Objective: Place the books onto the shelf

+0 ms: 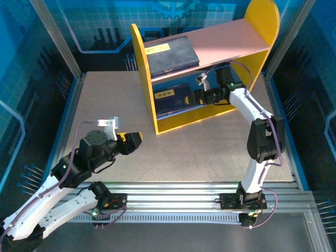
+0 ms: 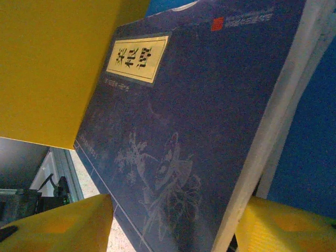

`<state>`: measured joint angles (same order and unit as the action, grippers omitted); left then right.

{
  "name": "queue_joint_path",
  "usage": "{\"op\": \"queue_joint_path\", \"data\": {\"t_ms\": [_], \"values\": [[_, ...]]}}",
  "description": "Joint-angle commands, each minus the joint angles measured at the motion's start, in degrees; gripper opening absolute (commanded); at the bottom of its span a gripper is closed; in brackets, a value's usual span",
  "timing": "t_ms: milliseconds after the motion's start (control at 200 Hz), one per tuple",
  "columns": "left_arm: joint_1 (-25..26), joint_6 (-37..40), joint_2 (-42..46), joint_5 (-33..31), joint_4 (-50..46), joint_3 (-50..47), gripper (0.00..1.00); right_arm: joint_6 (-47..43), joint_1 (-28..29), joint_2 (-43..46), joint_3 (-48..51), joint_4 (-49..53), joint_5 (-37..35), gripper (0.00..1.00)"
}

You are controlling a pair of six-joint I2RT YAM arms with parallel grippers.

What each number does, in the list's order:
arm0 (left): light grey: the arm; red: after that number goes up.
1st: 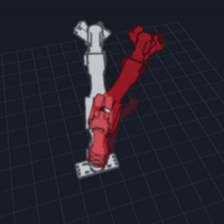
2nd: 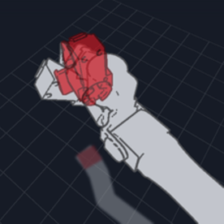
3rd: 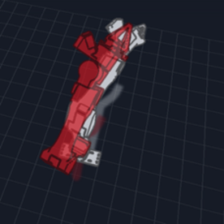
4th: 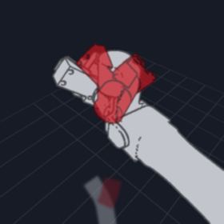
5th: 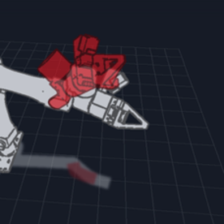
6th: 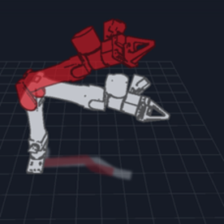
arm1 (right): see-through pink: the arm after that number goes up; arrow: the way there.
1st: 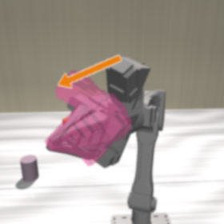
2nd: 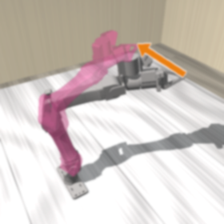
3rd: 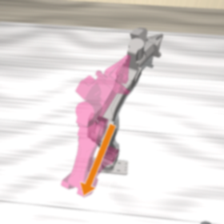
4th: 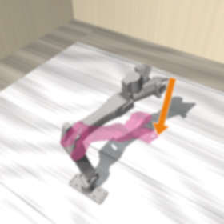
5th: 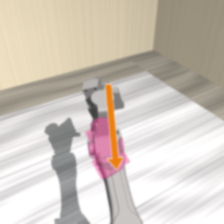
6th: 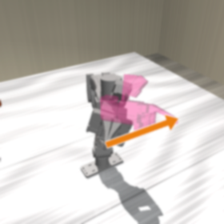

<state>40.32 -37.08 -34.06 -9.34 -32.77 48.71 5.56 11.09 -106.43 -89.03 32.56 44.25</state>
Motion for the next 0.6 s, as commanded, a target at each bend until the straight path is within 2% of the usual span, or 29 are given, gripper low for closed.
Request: {"op": "queue_joint_path", "data": {"t_ms": [0, 595], "values": [[-0.4, 1.3, -0.2, 0.5, -1.0, 1.7, 0.63, 0.2, -0.9, -0.1, -2.3, 0.3, -1.0, 0.62], [-0.4, 1.3, -0.2, 0.2, -1.5, 1.8, 0.63, 0.2, -0.7, -2.0, -3.9, 0.1, 0.2, 0.59]]}}
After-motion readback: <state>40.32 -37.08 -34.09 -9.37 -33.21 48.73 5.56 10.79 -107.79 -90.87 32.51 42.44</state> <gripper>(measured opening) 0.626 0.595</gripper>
